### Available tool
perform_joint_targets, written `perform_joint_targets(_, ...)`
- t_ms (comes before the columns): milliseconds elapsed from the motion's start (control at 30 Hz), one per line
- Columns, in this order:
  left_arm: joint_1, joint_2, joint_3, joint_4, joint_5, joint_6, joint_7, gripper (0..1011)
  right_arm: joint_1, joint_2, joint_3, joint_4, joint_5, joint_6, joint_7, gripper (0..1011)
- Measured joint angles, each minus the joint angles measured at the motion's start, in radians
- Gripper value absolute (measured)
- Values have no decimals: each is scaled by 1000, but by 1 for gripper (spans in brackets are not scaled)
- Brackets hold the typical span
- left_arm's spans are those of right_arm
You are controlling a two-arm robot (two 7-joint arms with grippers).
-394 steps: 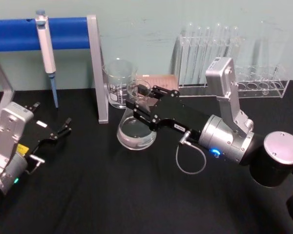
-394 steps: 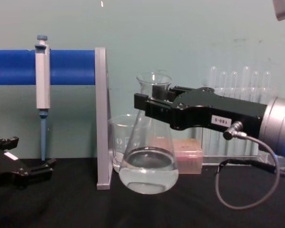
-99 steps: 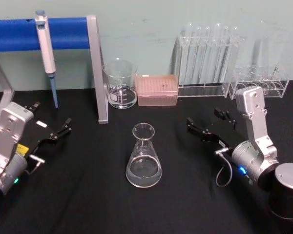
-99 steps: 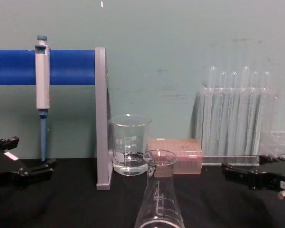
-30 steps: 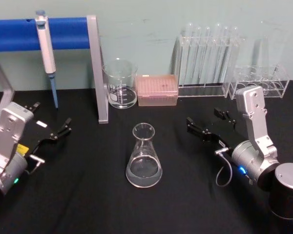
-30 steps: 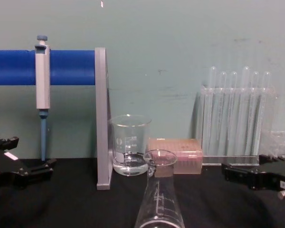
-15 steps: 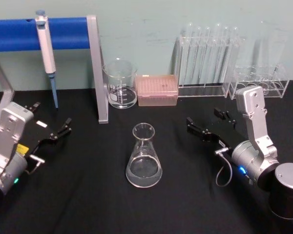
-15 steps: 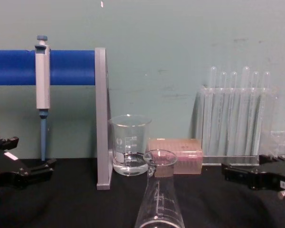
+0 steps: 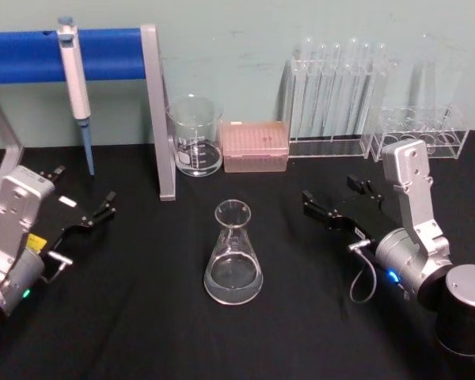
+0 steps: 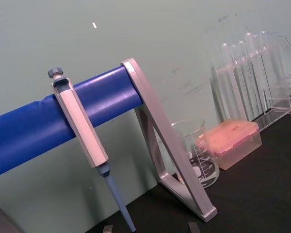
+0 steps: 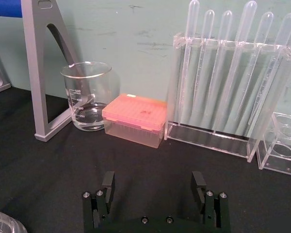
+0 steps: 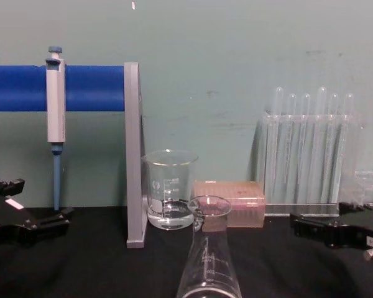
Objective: Grasp the erlenmeyer flask with one hand, shake it three times, then place it back.
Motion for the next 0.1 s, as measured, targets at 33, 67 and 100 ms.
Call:
perform_joint_targets(33,0,0,0,0,0,0,0,1001,0,0,0,0,0,0,0,1000)
perform_joint_targets(67,0,0,0,0,0,0,0,1001,0,0,0,0,0,0,0,1000)
perform_joint_targets(100,0,0,0,0,0,0,0,1001,0,0,0,0,0,0,0,1000)
